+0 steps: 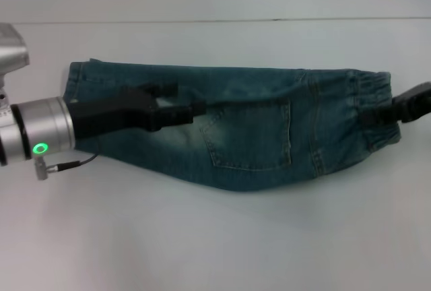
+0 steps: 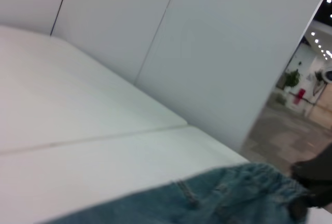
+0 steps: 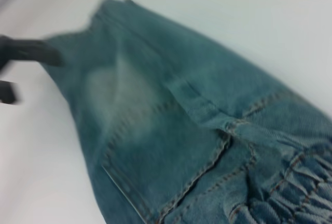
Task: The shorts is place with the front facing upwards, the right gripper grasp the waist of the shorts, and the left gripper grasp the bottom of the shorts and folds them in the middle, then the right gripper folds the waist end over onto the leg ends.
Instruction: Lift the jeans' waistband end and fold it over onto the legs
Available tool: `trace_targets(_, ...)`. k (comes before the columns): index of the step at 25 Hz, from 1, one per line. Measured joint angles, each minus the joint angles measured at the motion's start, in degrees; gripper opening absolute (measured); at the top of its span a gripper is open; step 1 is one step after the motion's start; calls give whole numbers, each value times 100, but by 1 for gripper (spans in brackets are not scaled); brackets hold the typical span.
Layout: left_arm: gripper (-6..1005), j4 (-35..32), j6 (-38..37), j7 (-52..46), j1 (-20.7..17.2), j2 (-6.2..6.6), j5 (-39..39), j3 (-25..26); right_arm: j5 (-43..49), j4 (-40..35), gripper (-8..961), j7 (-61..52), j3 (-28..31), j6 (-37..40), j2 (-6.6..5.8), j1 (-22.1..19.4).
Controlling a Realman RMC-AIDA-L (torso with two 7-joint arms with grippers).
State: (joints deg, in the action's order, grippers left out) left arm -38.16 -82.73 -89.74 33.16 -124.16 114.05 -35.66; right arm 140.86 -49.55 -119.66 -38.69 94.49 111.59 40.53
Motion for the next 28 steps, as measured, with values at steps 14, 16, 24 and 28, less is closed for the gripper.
trace_targets(14,792,1890,1569,3735,245,-46,-2267,4,-589,-633,107,-116,529,1216,-188,-1)
trace_targets(16,731,2150,1735,4290,317,-49,-2585,17,-601,-634,107,-117,539,1236,-192,2)
trace_targets(24,410,3525,2818,7595,954,-48,-3624,24,-685,-635,108,-202,712,1352,-206,74)
trace_targets(28,128,3891,3087,8034,1164,-47,-3623,24,-1056,-635,108,-281,763,1560,-265,72)
